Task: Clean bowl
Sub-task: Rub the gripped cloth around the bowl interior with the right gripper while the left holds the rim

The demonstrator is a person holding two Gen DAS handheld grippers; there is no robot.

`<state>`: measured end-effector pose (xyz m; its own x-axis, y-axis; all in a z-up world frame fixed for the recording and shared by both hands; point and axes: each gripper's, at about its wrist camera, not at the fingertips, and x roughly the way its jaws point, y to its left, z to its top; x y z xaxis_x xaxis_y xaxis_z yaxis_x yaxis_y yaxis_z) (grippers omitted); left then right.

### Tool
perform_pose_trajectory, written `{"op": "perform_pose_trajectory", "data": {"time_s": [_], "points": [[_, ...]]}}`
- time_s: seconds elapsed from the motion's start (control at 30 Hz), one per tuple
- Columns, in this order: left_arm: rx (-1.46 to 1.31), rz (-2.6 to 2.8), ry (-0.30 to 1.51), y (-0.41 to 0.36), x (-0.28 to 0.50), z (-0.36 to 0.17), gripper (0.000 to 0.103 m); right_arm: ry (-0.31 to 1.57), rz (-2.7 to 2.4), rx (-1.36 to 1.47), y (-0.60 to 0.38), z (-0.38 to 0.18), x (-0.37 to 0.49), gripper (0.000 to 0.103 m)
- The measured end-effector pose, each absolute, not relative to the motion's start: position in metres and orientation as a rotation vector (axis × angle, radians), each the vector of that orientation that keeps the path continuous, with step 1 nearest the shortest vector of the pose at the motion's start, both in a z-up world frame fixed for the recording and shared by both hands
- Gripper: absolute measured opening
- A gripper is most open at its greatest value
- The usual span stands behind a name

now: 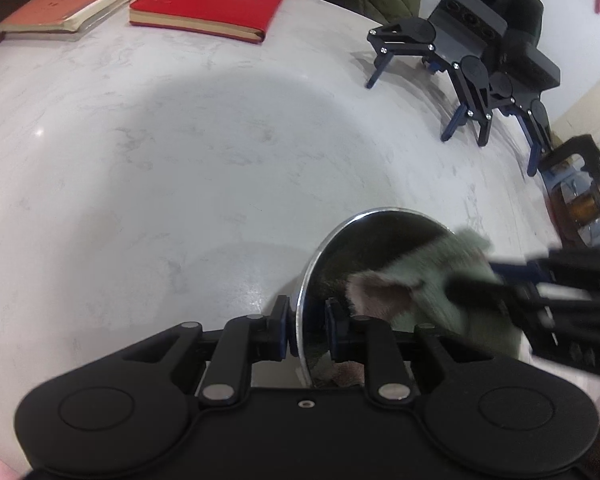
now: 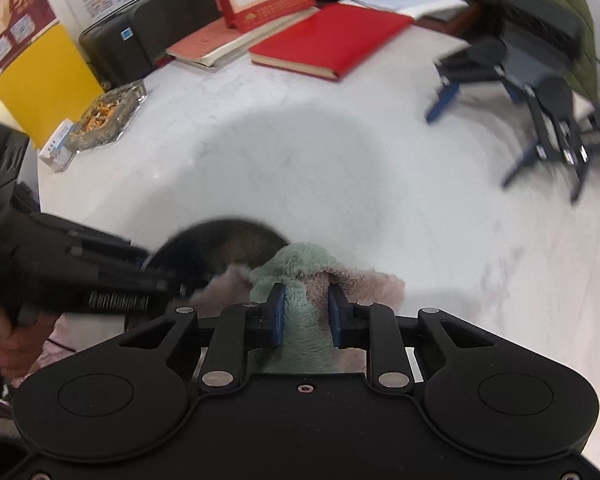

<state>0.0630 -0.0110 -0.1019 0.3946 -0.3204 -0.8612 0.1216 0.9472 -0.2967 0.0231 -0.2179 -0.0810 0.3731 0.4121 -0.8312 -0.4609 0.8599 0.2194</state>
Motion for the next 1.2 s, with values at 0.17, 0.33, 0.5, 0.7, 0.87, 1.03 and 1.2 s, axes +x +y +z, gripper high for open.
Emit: {"op": "perform_pose_trajectory", "data": {"time_s": [0.17,0.33,0.5,0.7,0.87,1.03,1.2], "points": [[-0.149,-0.33,1.15,-0.011,0.067,-0.1,0.017,1.028,0.577,-0.119,-0.203,-0.081,0.036,0.021],[-0.114,-0.35,1.157,-0.012,0.068,-0.1,0.018,0.97,0.65,-0.189,-0.185,-0.078,0.062,0.021],[-0.116,-0.338,1.146,-0.015,0.068,-0.1,0.019,0.986,0.677,-0.169,-0.195,-0.08,0.06,0.021],[-0.104,-0.37,1.155,-0.019,0.07,-0.103,0.02,1.067,0.682,-0.116,-0.218,-0.086,0.045,0.022],[-0.05,-0.406,1.17,-0.022,0.071,-0.102,0.02,0.991,0.719,-0.22,-0.195,-0.076,0.064,0.022],[-0.064,-0.402,1.17,-0.021,0.073,-0.103,0.021,0.99,0.746,-0.231,-0.187,-0.077,0.072,0.021],[-0.075,-0.408,1.172,-0.021,0.074,-0.104,0.021,1.071,0.744,-0.249,-0.201,-0.079,0.057,0.021]]}}
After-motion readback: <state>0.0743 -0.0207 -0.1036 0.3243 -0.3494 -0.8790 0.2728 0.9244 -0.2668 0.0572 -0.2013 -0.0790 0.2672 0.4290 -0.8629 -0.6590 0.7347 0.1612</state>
